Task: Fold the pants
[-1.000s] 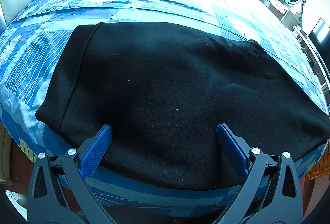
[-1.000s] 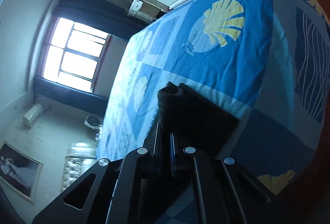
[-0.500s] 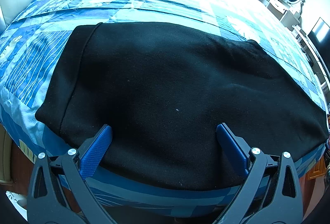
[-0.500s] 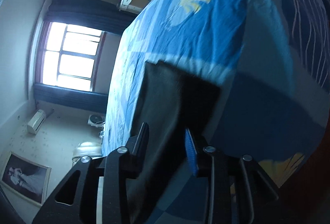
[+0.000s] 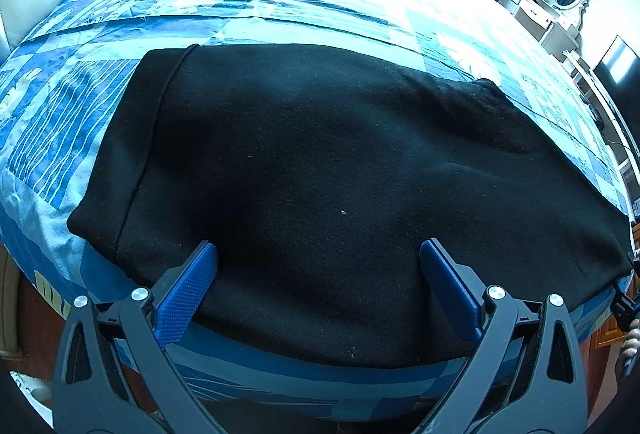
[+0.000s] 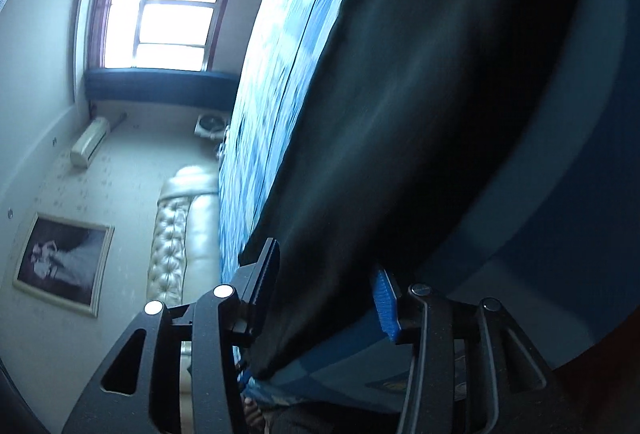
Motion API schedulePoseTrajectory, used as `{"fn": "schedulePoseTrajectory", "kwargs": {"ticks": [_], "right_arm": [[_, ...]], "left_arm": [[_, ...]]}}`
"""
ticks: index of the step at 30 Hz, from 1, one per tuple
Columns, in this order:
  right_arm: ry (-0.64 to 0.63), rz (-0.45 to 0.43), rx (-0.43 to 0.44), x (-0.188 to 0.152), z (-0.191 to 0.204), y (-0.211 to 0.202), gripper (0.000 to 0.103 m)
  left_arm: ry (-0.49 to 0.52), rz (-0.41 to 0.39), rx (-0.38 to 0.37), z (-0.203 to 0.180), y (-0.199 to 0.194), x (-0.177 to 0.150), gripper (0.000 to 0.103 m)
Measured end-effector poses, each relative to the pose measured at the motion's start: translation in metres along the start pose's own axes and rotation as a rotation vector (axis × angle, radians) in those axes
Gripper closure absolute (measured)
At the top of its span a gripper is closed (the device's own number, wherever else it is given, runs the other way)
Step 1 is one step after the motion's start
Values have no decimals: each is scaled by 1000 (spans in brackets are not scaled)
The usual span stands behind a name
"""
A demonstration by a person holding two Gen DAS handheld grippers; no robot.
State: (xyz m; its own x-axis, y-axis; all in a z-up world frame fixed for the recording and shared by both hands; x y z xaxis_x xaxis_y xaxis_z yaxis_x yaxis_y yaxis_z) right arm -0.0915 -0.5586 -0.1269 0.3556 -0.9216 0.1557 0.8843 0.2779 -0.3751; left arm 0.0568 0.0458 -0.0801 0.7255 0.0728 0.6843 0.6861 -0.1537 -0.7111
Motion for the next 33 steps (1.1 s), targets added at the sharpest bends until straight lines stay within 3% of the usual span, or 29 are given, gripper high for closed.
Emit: {"fn": "schedulePoseTrajectory", "kwargs": {"ticks": [3,5,7,19,22,26,27,29,33], "right_arm": [[-29,25,-4,-15,9,10,59],[-68,34,-33,-20,12,13,84],[-75,41,-62,-16,14,13,94],[-40,60,-75,-27,2,10,96],[-86,66,-78,-22,8,-4,89],[-184,-21,-79,8,23,-51,63],[-188,-53,-71,21,24,-65,61],[-183,-129,-81,56,21,-99,46],[-170,-306,-158,128,3,-156,37]], "left_arm": [[1,-3,-2,0,0,0,3],[2,-4,-5,1,0,0,3],[2,-4,-12,1,-1,0,3],[17,-11,-48,5,-2,-1,3],[26,-12,-53,5,-3,-1,3],[40,-16,-58,4,-4,-2,3],[47,-19,-61,4,-5,-2,3],[61,-25,-67,3,-7,-3,3],[79,-41,-85,2,-15,-3,3]]}}
Point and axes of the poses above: each gripper's, at about its wrist camera, not at the fingertips, and y roughly the way its jaws point, z to its left, x to its top, the point moved 1 cm from there along y, roughly the way its jaws point, and after that the axes turned 13 degrees about -z, right-handed, at the moved point
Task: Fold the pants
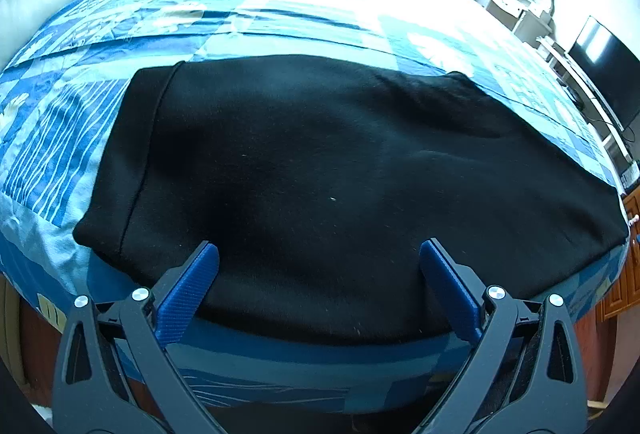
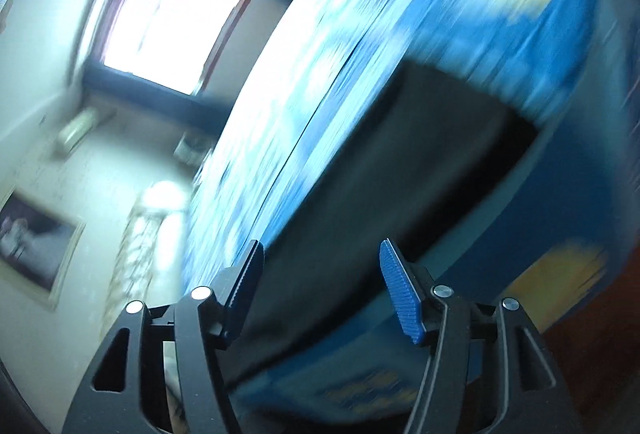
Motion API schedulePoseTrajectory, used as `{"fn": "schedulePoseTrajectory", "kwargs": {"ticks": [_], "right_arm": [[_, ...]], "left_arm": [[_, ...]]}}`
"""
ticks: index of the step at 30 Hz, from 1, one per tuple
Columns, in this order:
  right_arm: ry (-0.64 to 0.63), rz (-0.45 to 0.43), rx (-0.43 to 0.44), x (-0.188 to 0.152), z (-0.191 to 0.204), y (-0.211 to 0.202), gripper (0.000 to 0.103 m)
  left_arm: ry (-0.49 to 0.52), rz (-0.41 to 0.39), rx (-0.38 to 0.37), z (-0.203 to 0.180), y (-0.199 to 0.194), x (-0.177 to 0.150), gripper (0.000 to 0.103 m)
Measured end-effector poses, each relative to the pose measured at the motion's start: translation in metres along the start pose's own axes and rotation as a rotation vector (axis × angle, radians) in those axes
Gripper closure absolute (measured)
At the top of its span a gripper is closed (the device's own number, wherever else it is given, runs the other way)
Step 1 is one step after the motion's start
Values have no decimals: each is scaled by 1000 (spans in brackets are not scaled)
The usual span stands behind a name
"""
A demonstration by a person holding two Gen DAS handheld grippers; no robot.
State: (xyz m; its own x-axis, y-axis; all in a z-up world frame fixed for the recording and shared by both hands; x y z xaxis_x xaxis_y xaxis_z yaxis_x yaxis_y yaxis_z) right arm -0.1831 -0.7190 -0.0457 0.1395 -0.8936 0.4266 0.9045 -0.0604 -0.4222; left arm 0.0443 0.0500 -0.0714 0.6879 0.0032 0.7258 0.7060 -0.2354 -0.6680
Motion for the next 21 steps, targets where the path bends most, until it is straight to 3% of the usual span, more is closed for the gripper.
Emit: {"fn": "schedulePoseTrajectory", "kwargs": {"ticks": [3,8,11,18,19,21], "right_arm": [[52,-44,-76,41,-37,-1,36],[117,-16,-100,60,-73,24,36],[108,35,-118,54,-85,42,36],[66,148,-51,26,-73,61,34],[51,151,-57,23,-70,61,36],[9,156,-93,19,-63,62,50]], "left_arm": [[0,-25,3,2,-11,3,3],[-15,-31,26,11,-18,8,3],[-10,-21,53,18,-18,10,3],[-53,-6,55,40,-19,12,3],[-55,-4,54,41,-18,12,3],[-45,-2,57,41,-17,12,3]]}}
Point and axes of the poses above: each gripper's, at about its wrist camera, not at the fingertips, and y roughly the way its jaws point, z to its left, x to its top, the point moved 1 cm from there along y, roughly the way its jaws point, and after that the axes turned 13 degrees about -z, right-handed, at the moved point
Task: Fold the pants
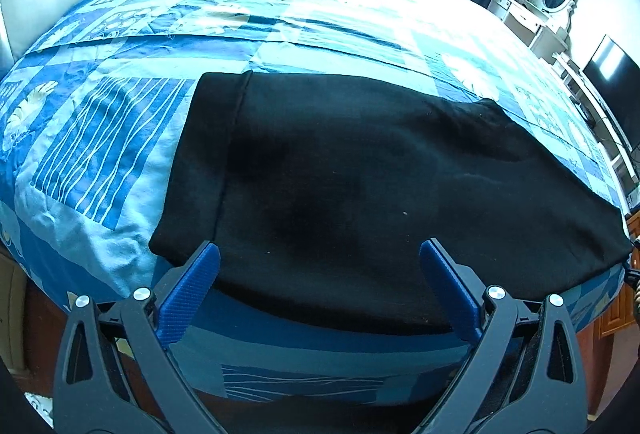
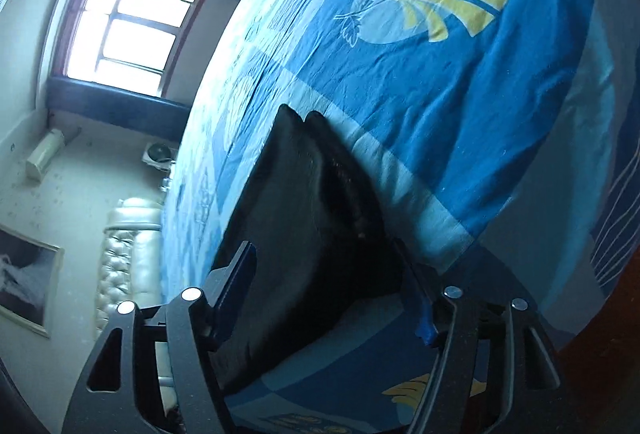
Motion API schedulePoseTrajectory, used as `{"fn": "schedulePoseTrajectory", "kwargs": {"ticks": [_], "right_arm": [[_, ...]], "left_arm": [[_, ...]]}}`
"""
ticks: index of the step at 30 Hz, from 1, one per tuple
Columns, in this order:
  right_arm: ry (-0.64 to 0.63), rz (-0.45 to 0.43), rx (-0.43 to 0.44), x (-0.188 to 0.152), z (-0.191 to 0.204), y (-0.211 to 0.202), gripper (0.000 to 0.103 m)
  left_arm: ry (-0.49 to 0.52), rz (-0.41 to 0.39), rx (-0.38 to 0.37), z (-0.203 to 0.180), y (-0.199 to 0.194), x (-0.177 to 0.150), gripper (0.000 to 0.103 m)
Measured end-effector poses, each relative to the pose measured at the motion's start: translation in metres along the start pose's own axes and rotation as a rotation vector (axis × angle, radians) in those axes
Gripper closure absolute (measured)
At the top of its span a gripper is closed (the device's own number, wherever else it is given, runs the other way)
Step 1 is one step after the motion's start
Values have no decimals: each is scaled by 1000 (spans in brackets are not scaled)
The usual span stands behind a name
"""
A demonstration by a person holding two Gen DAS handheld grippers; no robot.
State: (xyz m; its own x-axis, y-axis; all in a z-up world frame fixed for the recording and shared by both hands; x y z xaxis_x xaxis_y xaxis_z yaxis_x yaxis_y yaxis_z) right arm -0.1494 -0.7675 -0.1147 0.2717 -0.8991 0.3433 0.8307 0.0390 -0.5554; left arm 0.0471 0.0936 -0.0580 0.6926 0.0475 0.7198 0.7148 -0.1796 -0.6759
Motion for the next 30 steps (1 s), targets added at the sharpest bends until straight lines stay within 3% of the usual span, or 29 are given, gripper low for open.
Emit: {"fn": "schedulePoseTrajectory", "kwargs": {"ticks": [2,5,14,22,30], "right_arm": [[-6,24,-22,-5,5,6,71],[35,17,-40,-8,7,8,77],[184,-64,152,-9,33,-15,79],[71,-51,292,-23,122,-26,79],[-111,19,392,-67,222,-16,79]], "left_arm": [[16,1,5,-2,0,0,3],[17,6,6,-2,-1,-1,3],[15,29,7,-1,-6,-4,3],[-5,41,-20,-4,-10,-4,3],[8,34,-43,-15,-14,-2,3]]}}
Point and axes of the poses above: each gripper's, at about its wrist camera, not at the fingertips, and y roughly the way its jaws point, z to its left, x to its top, the point moved 1 cm from there along y, roughly the way its jaws point, and after that the axes turned 13 degrees about -z, right-handed, at the moved point
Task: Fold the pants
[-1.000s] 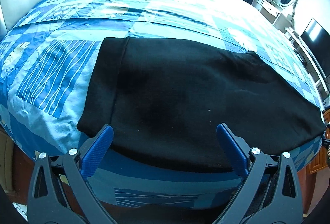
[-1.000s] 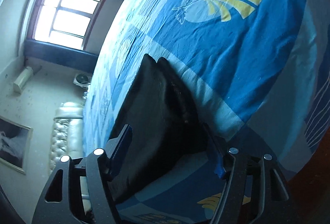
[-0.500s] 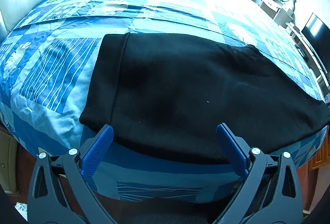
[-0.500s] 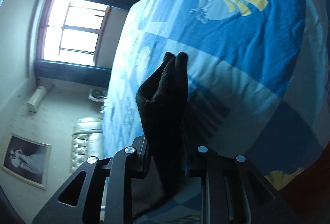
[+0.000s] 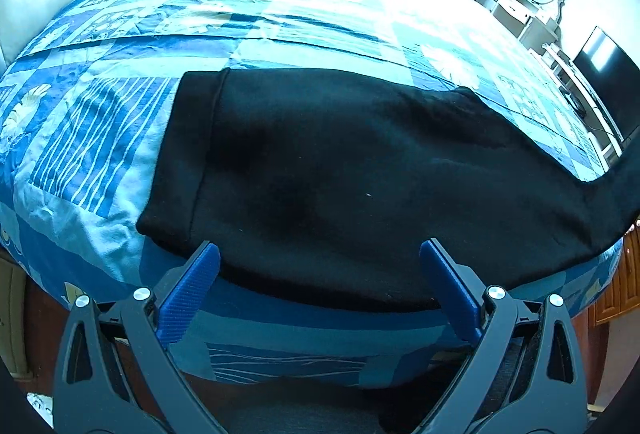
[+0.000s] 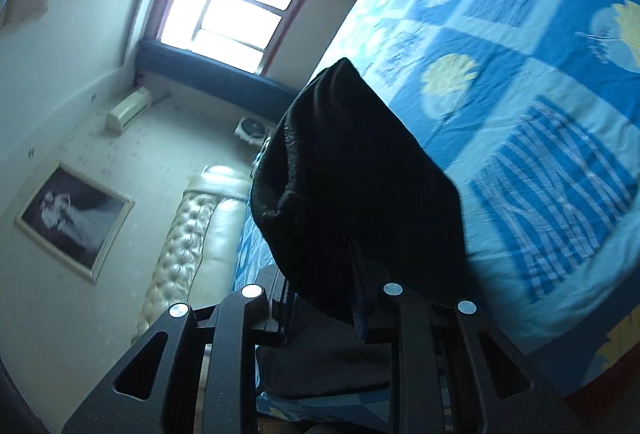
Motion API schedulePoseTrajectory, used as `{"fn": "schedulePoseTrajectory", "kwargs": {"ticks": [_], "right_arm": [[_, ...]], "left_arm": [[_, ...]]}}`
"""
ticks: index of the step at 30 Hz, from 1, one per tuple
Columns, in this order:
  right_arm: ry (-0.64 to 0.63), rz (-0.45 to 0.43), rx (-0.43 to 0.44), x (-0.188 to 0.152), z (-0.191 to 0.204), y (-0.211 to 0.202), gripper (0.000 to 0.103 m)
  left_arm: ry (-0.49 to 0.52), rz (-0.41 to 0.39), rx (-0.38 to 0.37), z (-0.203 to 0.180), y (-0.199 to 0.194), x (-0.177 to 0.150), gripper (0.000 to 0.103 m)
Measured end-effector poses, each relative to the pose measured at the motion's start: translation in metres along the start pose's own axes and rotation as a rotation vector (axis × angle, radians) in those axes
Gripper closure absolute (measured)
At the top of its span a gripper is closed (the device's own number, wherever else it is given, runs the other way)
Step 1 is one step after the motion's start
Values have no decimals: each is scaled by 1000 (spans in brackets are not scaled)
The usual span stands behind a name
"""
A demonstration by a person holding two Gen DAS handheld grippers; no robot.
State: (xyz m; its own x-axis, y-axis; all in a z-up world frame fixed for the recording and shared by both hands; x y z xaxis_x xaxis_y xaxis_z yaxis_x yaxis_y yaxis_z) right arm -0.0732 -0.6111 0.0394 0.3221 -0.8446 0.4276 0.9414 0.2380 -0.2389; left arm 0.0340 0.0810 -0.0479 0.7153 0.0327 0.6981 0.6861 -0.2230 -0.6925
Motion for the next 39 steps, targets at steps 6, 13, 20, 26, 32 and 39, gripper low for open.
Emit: {"fn": "schedulePoseTrajectory", "kwargs": {"ticks": [6,13,20,26,32,39], "right_arm": [[-115,109,15,-50,43,52,79],[-228,251,-33,-116,56,111,79],[-300,351,-102,-174,52,146,79],[-428,406,-168,-215,58,158,79],[-531,449,-194,-242,65,167,79],[-602,471,-230,-262,59,171,75]], "left_arm": [[32,-10,-19,-14,-3,-1,3],[71,-47,-26,-25,-10,1,3],[72,-49,-40,-30,-13,1,3],[76,-49,-49,-34,-13,1,3],[75,-49,-50,-34,-12,1,3],[69,-46,-50,-34,-12,2,3]]}}
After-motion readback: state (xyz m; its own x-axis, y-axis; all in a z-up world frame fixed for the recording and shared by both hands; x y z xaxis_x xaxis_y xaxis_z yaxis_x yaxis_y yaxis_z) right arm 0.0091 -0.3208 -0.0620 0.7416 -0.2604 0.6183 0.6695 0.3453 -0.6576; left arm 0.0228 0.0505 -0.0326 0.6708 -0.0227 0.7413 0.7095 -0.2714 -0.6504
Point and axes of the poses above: each gripper's, at about its wrist camera, not at the fingertips, and y roughly the way its jaws point, z to its left, x to its top, the point moved 1 cm from there along y, roughly the way its jaws point, and after that the axes turned 13 degrees about -z, right-handed, at the moved point
